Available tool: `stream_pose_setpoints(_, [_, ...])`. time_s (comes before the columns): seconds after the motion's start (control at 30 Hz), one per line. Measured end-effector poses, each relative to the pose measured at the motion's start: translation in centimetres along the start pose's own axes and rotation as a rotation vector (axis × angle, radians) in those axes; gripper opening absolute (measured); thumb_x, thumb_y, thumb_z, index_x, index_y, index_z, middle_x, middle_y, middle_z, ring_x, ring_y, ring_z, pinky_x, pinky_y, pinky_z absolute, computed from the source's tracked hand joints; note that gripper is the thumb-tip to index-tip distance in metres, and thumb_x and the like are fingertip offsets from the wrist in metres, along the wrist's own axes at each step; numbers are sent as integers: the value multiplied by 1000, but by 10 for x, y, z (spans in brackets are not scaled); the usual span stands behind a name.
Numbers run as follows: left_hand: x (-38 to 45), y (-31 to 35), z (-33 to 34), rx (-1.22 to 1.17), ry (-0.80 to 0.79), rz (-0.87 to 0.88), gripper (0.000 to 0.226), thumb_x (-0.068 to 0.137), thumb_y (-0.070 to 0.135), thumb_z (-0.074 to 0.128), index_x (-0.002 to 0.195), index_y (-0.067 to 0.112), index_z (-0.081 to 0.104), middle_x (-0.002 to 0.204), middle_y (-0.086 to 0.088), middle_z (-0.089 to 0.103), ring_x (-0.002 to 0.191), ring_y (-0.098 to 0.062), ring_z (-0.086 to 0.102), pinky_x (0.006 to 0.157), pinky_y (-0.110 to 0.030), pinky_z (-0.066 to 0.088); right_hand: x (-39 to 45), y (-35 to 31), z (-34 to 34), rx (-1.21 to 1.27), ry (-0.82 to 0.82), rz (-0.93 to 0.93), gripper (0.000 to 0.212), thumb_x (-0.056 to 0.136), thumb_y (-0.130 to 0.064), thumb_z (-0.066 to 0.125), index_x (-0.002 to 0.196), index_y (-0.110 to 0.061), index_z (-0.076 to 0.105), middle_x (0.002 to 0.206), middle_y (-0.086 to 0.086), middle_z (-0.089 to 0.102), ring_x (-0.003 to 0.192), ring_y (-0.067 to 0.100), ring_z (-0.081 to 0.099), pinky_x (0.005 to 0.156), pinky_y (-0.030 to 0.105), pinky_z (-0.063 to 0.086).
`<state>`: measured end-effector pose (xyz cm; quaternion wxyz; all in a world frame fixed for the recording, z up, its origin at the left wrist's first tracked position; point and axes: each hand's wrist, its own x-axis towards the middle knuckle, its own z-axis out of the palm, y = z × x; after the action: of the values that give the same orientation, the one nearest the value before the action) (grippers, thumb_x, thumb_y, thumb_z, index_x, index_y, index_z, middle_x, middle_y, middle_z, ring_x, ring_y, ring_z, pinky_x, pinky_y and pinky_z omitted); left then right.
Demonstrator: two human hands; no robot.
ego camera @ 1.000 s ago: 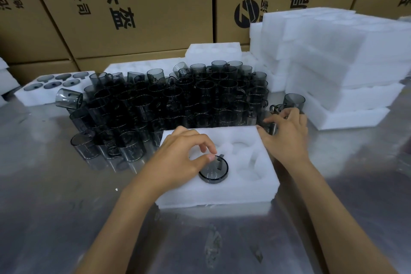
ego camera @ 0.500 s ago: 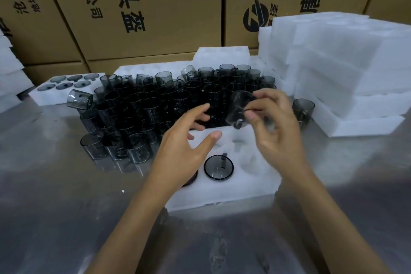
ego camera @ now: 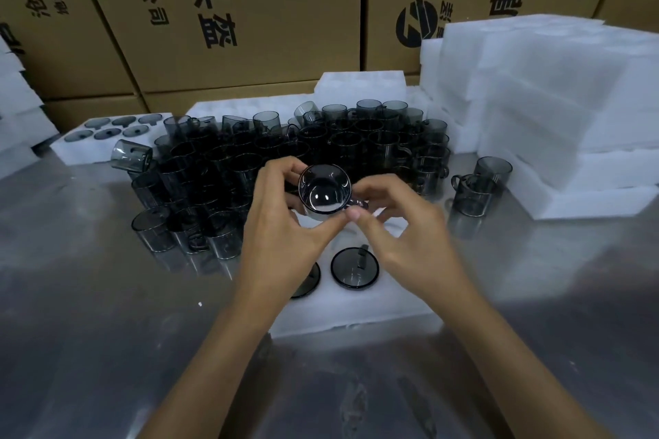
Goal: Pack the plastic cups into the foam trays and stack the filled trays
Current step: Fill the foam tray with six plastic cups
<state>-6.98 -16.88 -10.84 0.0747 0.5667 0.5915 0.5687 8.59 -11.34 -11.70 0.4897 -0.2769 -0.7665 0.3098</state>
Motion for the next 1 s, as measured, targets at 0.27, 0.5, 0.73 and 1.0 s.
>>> stream_pose_setpoints(0.27, [-5,2,10,-91,-254,-14,71,83,17,80,135,47,43,113,24,48,84,-13,68,74,-16,53,13,17,-35,210,-32,60,22,97,6,56,102,-14,65,96,-1,68,91,19,66,79,30,56])
stream_pose_setpoints(0.5, [-19,9,30,-16,-423,24,57,81,32,80,125,52,50,115,26,54,98,-5,62,80,-16,52,10,38,-82,299,-263,277,22,92,-11,61,112,-6,69,110,8,74,105,19,69,89,25,53])
stream_pose_setpoints(0.73, [-26,11,35,135,-461,82,66,83,36,78,138,52,45,124,38,50,108,15,50,90,-1,35,9,48,-91,275,-302,457,22,93,-16,65,110,-24,78,115,-1,75,116,16,66,108,42,45])
stream_pose_setpoints(1.0, [-28,10,34,157,-464,23,61,78,44,80,134,43,57,113,44,55,109,21,48,90,3,33,7,40,-88,176,-331,425,19,96,-10,63,108,-12,77,103,-1,78,110,8,68,100,24,48])
